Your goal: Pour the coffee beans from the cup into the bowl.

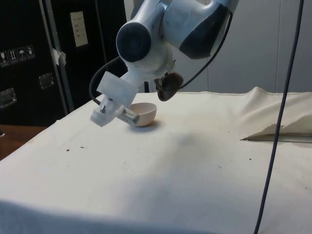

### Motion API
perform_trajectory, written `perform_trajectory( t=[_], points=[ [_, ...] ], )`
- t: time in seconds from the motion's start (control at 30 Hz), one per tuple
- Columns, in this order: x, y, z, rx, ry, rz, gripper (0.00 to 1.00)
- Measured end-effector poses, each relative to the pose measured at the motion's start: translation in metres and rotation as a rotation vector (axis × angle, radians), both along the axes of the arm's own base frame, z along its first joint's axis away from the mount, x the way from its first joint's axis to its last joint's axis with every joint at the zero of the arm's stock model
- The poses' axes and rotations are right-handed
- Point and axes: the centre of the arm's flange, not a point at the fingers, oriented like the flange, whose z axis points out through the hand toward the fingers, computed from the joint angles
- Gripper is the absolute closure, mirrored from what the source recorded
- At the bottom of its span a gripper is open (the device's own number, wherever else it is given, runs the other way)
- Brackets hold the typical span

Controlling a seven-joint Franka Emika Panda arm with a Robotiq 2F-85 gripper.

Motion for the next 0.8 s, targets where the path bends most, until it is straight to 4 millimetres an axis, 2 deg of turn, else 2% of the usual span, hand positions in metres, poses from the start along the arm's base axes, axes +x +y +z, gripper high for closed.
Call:
perform_trajectory(
  t=[0.8],
  points=[
    [0.004,-0.005,-0.012,0.150,-0.054,-0.052,1.00]
  ],
)
